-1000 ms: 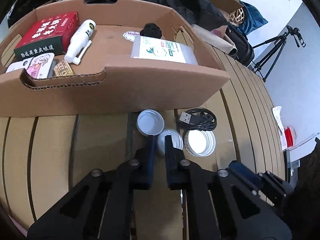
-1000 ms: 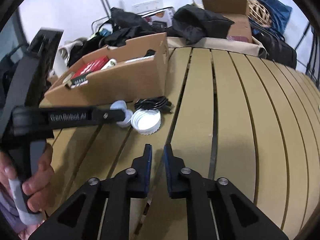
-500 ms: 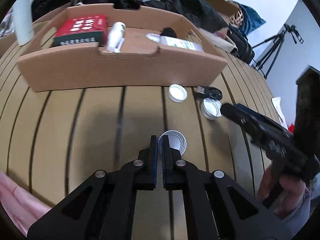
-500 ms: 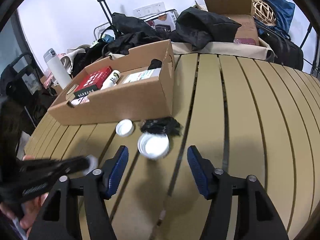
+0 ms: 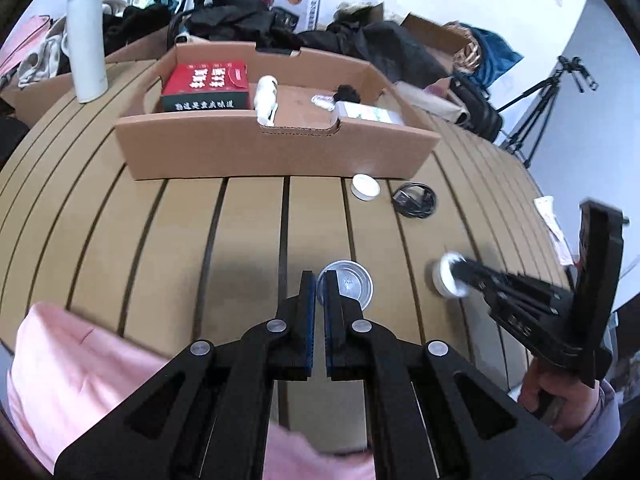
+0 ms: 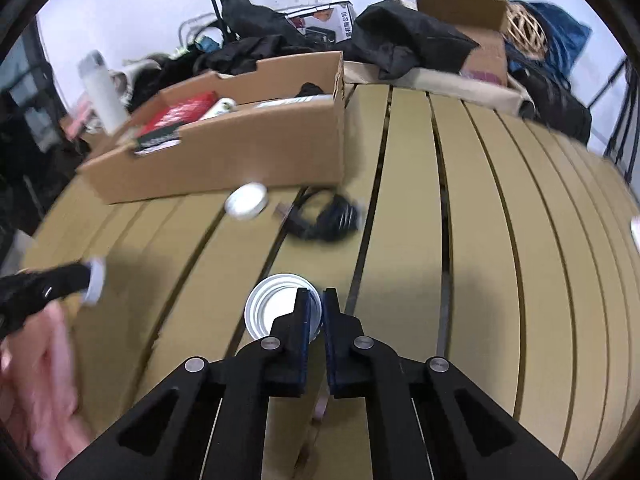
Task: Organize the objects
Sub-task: 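Carry the cap and lid into the tray and open both tools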
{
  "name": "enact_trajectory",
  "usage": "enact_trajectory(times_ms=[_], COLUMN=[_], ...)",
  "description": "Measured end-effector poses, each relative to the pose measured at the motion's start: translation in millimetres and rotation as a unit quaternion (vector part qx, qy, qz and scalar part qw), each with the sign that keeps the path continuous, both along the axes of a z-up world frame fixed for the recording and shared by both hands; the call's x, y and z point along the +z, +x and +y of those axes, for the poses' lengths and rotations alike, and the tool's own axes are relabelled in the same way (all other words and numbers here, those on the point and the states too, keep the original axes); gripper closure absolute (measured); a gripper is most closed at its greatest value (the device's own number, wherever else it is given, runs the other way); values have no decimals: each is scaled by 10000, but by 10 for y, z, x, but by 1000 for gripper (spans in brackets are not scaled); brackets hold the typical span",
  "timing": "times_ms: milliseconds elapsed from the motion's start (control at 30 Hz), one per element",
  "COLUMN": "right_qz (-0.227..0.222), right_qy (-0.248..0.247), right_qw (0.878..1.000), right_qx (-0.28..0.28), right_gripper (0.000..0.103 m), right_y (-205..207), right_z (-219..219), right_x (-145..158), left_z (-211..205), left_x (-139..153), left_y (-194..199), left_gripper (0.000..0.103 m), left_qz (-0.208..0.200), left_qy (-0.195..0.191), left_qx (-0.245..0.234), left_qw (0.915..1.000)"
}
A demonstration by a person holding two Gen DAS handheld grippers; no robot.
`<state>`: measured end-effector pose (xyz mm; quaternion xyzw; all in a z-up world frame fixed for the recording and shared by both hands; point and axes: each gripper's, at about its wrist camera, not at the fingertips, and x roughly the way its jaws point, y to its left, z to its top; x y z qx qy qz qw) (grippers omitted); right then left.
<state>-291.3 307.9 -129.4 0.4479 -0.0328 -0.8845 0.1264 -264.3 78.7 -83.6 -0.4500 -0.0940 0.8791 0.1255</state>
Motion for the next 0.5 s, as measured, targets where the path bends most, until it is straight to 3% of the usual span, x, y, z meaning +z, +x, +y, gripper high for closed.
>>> enact_trajectory(times_ms=[100, 267, 367, 500], right_qz=[10, 356, 686, 917], right_qy=[-137, -261, -274, -380], right_qw=[9999, 9990, 9971, 9945], right_qx=[-58, 42, 196, 320], right_gripper=[96, 96, 96, 96], right_y=[273, 239, -35, -582], right_z=[82, 110, 9, -120], right_x=[97, 509, 832, 1128], left_z=[-80, -201, -268, -290], left_x=[29, 336, 668, 870], left_y=[83, -184, -625, -1293], left_gripper=[103, 103, 103, 103], left_qz=[-99, 66, 412, 314], left_qy=[159, 357, 266, 357], left_qx=[-27, -118, -160, -174], left_qw=[9998, 9993, 9987, 9987])
